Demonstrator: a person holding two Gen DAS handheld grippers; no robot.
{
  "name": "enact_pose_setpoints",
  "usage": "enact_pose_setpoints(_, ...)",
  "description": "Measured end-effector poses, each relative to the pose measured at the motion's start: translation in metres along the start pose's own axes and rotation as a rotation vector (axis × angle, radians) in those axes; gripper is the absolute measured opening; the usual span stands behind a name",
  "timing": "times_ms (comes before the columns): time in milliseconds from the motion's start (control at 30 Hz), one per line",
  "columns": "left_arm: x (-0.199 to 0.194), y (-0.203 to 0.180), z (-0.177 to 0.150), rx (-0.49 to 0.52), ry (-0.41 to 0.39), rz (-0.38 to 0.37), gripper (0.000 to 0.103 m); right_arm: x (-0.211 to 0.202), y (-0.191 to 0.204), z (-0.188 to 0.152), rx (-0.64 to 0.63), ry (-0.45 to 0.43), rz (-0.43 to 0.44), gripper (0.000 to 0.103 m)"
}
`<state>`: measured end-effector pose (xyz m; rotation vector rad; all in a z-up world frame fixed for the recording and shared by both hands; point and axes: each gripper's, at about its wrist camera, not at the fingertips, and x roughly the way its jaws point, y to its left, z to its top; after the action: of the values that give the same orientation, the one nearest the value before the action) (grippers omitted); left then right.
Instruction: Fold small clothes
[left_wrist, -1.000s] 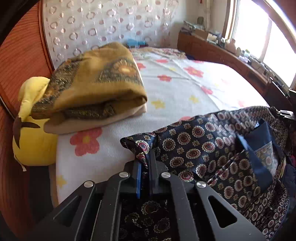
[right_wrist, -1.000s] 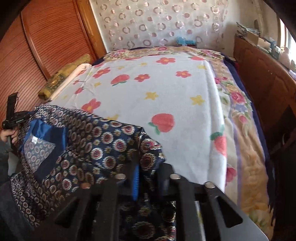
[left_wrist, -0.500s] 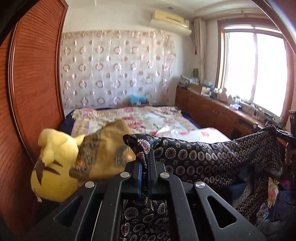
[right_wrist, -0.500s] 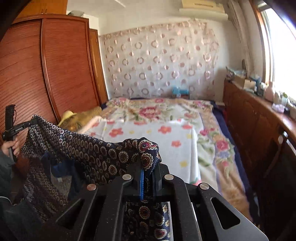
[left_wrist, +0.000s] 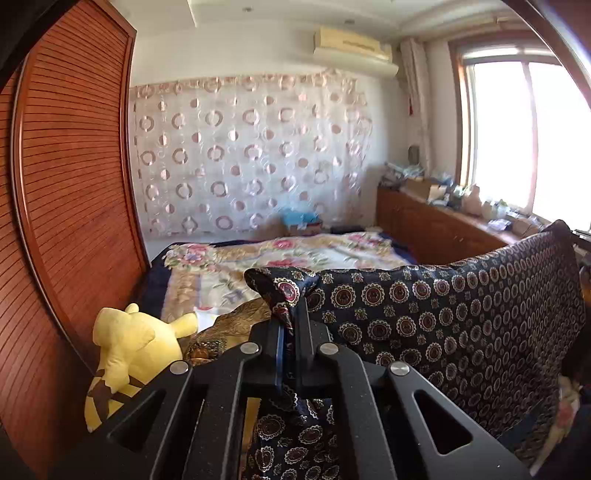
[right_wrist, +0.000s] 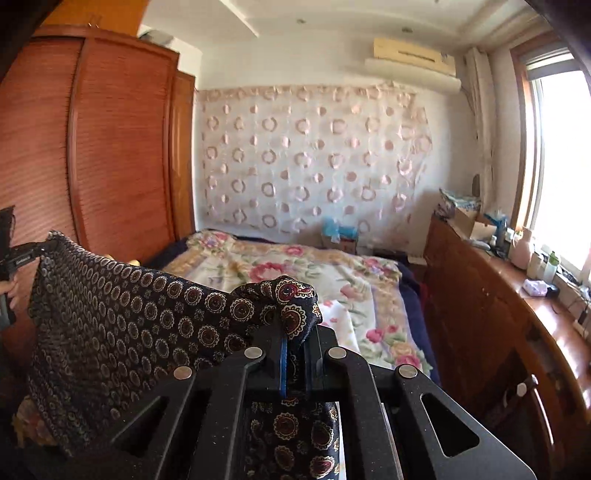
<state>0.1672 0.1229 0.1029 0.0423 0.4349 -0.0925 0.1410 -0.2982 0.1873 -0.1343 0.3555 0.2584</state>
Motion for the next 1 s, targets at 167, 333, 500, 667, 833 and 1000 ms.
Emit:
enact_pose_setpoints(167, 0.077, 0.001, -0.017, 0.041, 0.100, 0.099, 0.006, 0.092, 0.000, -0.006, 0.047, 0.122, -0.020, 0.010)
enact_pose_setpoints(333, 0.122, 0.017, -0.051, -0.015, 0.250, 0.073, 0.029, 0.172, -0.002, -0.052, 0.141, 0.312, -0.032, 0.030)
enact_pose_setpoints(500, 0.101, 0.012, -0.068, -0.030, 0.254, 0.022, 0.063, 0.192, 0.010, -0.065, 0.128, 0.363, -0.035, 0.030)
enact_pose_setpoints(667, 0.068, 0.004, -0.081, -0.048, 0.222, 0.000, 0.072, 0.161, -0.005, -0.070, 0.139, 0.337, -0.034, 0.033)
enact_pose_setpoints(833, 0.052, -0.006, -0.104, -0.049, 0.231, -0.014, 0.072, 0.136, -0.016, -0.101, 0.156, 0.330, -0.030, 0.033)
enact_pose_setpoints(1000, 0.047, -0.019, -0.128, -0.034, 0.273, -0.030, 0.072, 0.135, -0.012, -0.125, 0.157, 0.356, -0.027, 0.033)
